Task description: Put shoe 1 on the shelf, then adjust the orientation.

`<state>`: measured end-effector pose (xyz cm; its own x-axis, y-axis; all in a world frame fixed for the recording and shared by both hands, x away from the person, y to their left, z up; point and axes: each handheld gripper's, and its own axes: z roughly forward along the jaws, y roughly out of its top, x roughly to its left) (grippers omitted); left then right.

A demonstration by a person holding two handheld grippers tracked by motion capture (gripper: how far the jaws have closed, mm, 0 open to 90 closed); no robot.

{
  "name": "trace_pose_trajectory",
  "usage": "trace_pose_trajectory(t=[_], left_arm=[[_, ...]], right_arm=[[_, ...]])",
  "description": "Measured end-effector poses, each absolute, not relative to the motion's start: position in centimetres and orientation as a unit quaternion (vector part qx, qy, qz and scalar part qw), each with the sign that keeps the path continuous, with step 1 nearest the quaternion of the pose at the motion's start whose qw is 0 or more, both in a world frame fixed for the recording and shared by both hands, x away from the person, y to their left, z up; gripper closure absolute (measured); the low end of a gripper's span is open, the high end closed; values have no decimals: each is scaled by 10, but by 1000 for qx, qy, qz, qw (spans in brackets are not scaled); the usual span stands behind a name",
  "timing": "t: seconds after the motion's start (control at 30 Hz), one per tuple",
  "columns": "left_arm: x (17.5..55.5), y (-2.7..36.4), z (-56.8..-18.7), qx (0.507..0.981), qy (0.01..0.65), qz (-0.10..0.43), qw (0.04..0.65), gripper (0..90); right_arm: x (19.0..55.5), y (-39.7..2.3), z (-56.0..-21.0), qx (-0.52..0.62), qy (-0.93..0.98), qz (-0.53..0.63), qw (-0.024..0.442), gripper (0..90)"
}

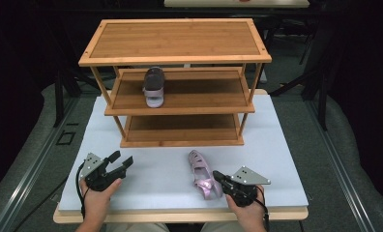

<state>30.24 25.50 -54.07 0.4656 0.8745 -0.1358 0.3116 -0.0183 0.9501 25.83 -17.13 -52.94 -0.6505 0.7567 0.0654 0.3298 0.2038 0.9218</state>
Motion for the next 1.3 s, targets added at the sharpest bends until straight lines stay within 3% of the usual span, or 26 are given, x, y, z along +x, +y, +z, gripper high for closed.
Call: trace_pose_trajectory(t=[0.47,0.9,1.1,1.2,1.3], left_arm=[[304,258,-542,669,455,259,527,371],[305,258,-543,672,456,257,524,367],[305,260,-542,670,460,259,522,366],[306,260,-544,671,463,257,519,366],[306,259,-544,675,462,255,516,365]], right_arm=[[265,-173,-537,377,755,495,208,900],[291,-217,-556,486,718,456,198,900],[286,-237,-537,501,692,472,217,900],[287,-240,-527,492,707,471,191,892],[294,-236,-515,473,743,448,153,797]])
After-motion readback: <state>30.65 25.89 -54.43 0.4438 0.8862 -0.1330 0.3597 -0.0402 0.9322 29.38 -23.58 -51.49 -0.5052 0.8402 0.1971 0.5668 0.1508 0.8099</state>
